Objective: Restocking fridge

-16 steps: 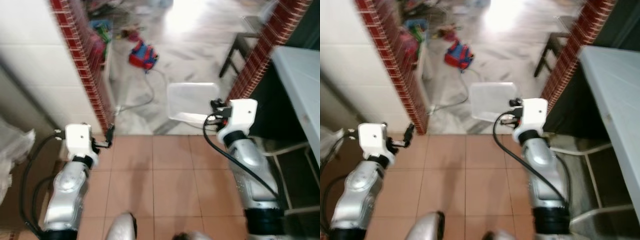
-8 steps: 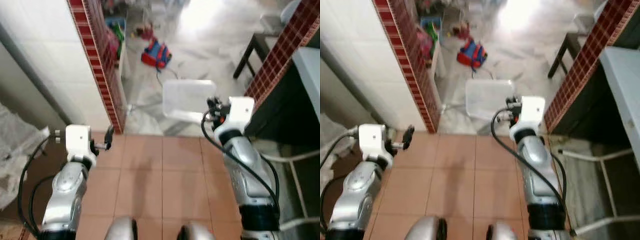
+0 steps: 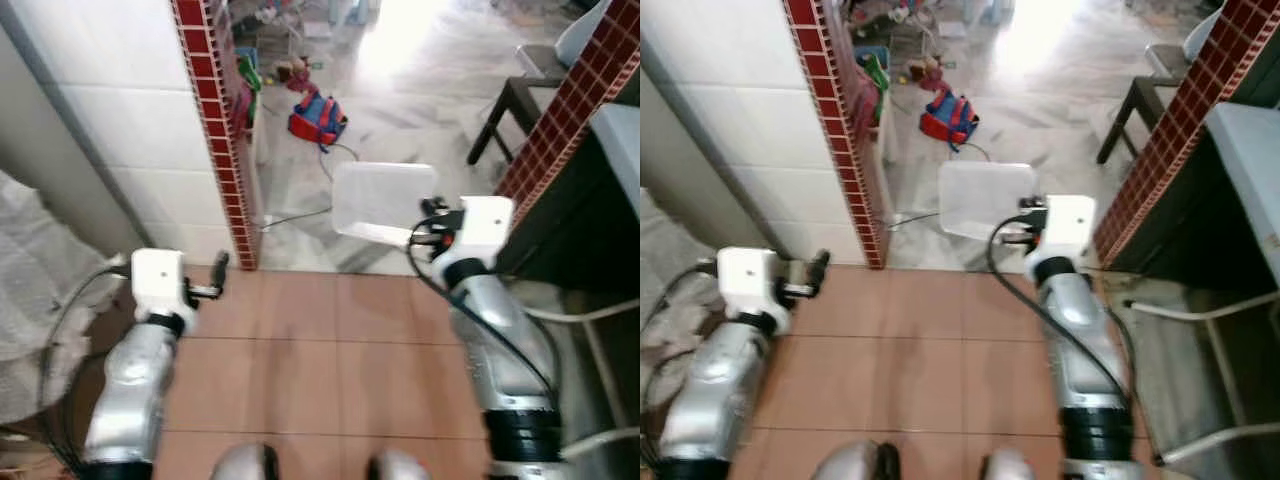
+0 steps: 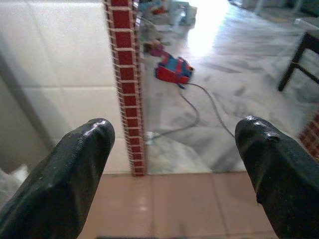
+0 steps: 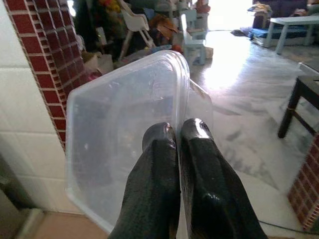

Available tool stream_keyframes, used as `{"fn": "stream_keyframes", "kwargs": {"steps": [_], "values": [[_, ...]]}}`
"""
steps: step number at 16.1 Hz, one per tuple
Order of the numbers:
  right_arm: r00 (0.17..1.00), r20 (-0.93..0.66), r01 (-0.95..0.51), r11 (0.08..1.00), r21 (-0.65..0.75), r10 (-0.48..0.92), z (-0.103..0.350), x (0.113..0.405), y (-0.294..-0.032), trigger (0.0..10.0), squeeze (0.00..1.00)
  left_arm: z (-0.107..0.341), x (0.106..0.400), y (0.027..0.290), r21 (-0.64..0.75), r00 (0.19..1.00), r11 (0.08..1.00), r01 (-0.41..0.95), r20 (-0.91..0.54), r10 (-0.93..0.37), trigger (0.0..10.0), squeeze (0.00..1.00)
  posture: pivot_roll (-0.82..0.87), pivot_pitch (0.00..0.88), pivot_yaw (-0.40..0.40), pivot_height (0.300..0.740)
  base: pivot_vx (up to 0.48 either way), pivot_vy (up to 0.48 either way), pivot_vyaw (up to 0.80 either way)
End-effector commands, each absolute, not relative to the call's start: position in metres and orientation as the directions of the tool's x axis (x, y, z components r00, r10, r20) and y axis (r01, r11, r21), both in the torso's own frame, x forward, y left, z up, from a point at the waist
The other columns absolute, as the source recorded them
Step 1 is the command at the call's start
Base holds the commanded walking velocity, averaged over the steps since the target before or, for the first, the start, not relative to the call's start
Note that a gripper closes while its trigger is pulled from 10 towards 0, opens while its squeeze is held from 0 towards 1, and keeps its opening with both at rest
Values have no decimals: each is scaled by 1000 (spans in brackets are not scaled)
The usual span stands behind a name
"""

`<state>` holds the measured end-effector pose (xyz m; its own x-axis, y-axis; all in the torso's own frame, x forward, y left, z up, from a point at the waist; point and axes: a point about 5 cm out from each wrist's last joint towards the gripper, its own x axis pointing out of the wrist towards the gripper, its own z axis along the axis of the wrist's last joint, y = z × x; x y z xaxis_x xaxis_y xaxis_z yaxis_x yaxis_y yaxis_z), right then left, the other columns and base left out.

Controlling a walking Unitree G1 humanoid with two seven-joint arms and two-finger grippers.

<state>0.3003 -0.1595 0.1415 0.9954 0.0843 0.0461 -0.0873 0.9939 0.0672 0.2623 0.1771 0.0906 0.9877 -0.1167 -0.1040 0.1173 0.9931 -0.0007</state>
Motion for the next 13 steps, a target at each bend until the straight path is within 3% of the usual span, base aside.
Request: {"fn": "stream_keyframes", "kwargs": {"steps": [1,4,11,13], "values": [[996,44,-75,994,79,72,141,301,-160,10000,0,89,261,177,28,983,989,143,-118,-139,10000,0,48,78,-11,740,-330,352,0],[996,46,-76,994,83,72,141,303,-159,10000,0,88,261,173,53,979,985,166,-127,-159,10000,0,49,76,-11,740,-386,285,0],[998,33,-51,993,108,48,139,306,-160,10000,0,88,263,172,46,974,981,187,-140,-179,10000,0,48,74,-9,740,-453,0,0],[998,34,-53,993,109,49,140,306,-160,10000,0,90,263,173,40,977,982,184,-116,-179,10000,0,49,73,-11,740,-341,338,0]]}}
